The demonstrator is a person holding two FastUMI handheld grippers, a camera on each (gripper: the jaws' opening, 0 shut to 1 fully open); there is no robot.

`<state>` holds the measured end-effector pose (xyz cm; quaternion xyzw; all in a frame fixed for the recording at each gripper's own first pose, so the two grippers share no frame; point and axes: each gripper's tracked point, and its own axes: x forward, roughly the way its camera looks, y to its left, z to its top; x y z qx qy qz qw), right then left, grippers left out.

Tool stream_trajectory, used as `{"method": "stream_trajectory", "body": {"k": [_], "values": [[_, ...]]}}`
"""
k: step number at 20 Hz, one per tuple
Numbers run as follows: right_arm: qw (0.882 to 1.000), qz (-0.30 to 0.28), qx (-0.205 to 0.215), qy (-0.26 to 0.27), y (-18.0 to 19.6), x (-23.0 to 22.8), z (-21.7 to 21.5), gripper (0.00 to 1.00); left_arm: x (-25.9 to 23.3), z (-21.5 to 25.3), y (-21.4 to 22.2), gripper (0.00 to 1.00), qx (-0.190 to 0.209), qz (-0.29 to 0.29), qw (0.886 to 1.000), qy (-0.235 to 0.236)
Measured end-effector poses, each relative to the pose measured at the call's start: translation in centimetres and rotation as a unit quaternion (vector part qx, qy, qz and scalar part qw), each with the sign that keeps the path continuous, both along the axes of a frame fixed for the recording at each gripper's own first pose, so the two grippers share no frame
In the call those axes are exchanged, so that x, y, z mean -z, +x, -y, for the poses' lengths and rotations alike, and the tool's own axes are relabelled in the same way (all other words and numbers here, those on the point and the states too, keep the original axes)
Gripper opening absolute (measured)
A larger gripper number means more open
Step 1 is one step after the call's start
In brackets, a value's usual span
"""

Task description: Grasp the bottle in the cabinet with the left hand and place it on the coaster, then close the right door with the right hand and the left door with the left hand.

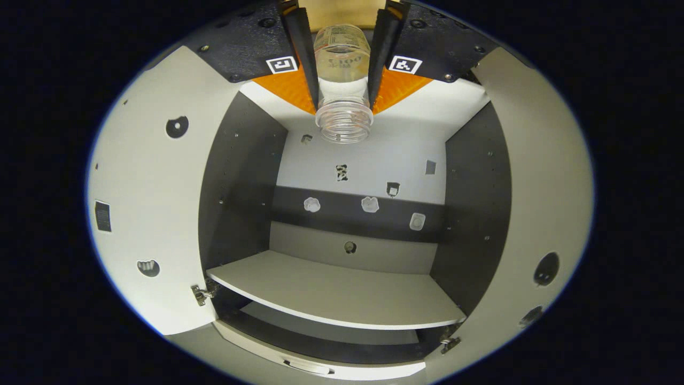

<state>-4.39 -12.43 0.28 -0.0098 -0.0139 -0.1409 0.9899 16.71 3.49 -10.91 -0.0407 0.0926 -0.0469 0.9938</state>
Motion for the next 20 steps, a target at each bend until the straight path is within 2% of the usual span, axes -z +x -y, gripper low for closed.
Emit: {"method": "stream_trajectory", "body": {"k": [1, 5, 6, 7, 9, 11, 14, 16, 17, 20], "values": [[1.0, 0.0, -0.007, 0.0, -0.5, 0.1, -0.2, 0.96, 0.9, -0.3, -1.1, 0.48, 0.0, -0.006, 1.0, 0.001], [0.999, 0.002, -0.036, 0.006, 0.3, -0.2, -0.9, 0.96, 5.8, -0.9, -5.9, 0.46, 0.008, -0.035, 0.999, 0.005], [0.999, 0.002, -0.044, 0.007, 0.6, -0.4, -1.2, 0.96, 7.2, -0.7, -7.1, 0.48, 0.015, -0.041, 0.999, 0.009], [0.999, 0.003, -0.052, 0.006, 0.8, -0.5, -1.3, 0.94, 8.3, -0.6, -8.1, 0.48, 0.021, -0.04, 0.999, 0.013], [0.998, 0.003, -0.065, 0.003, 1.3, -0.7, -1.7, 0.96, 11.4, -1.0, -9.8, 0.48, 0.019, -0.061, 0.998, 0.016], [0.997, 0.006, -0.074, 0.0, 1.5, -1.0, -1.8, 0.96, 14.4, -0.8, -11.6, 0.48, 0.016, -0.088, 0.996, -0.019], [0.997, 0.005, -0.08, -0.001, 1.7, -1.0, -1.7, 0.96, 17.6, -0.9, -13.5, 0.49, 0.006, -0.093, 0.994, -0.062], [0.997, 0.002, -0.079, -0.004, 1.6, -0.8, -1.3, 0.96, 19.9, -1.0, -14.8, 0.52, 0.001, -0.107, 0.992, -0.062], [0.997, 0.002, -0.078, -0.006, 1.5, -0.9, -1.2, 0.96, 20.9, -1.0, -15.4, 0.49, 0.001, -0.118, 0.991, -0.061], [0.997, 0.001, -0.072, -0.012, 1.4, -0.9, -0.6, 0.96, 23.4, -0.5, -17.0, 0.49, 0.003, -0.143, 0.988, -0.057]]}}
